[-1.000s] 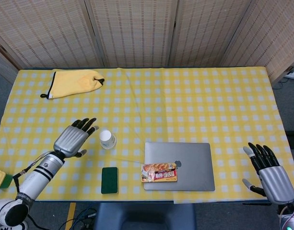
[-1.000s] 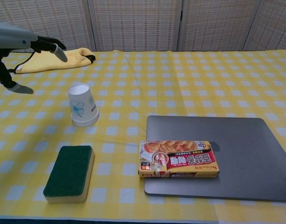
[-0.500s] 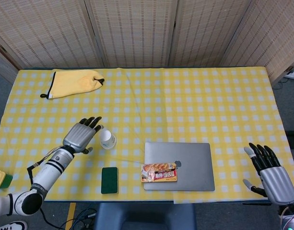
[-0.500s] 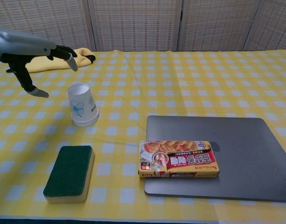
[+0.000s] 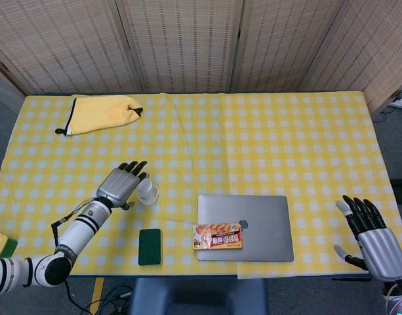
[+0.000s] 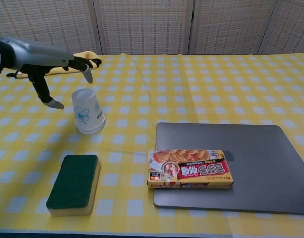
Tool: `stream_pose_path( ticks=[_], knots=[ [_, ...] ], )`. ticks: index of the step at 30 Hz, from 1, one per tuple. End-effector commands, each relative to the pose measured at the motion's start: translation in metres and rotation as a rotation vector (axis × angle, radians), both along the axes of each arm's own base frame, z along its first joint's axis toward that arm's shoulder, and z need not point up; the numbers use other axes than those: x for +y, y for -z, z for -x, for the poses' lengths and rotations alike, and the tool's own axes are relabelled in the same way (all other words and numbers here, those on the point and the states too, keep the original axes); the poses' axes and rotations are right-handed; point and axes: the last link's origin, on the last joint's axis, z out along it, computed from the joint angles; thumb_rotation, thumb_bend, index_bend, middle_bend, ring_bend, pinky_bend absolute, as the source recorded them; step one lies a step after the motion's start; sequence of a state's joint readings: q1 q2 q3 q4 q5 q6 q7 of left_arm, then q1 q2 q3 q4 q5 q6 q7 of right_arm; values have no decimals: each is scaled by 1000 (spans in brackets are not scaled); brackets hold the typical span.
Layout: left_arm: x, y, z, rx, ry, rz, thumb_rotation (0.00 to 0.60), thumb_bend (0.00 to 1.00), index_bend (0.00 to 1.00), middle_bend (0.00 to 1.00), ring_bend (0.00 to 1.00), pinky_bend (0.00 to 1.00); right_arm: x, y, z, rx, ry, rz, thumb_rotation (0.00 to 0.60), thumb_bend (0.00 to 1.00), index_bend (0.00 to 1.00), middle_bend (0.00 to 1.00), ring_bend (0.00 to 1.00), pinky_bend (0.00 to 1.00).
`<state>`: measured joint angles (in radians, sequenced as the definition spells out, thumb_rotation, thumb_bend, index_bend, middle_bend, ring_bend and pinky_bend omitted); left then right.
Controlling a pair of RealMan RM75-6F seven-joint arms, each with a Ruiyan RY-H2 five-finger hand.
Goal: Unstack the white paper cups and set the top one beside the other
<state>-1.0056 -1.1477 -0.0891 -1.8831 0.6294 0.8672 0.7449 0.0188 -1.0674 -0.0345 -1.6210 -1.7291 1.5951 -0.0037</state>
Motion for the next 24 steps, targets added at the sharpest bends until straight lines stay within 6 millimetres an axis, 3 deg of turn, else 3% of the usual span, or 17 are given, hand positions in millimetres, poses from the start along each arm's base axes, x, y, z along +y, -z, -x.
stream_pose_path(
  ticks=[1, 24],
  knots=[
    [4, 4, -3, 7, 2, 7, 600, 296, 214, 0, 0, 163, 0, -1, 0, -2, 2, 4, 600, 182, 0, 0, 0, 0],
    [27, 19, -3, 57, -17, 20, 600, 296, 263, 0, 0, 163, -3, -5, 3, -5, 18, 20, 600, 182, 0, 0, 0, 0]
  ],
)
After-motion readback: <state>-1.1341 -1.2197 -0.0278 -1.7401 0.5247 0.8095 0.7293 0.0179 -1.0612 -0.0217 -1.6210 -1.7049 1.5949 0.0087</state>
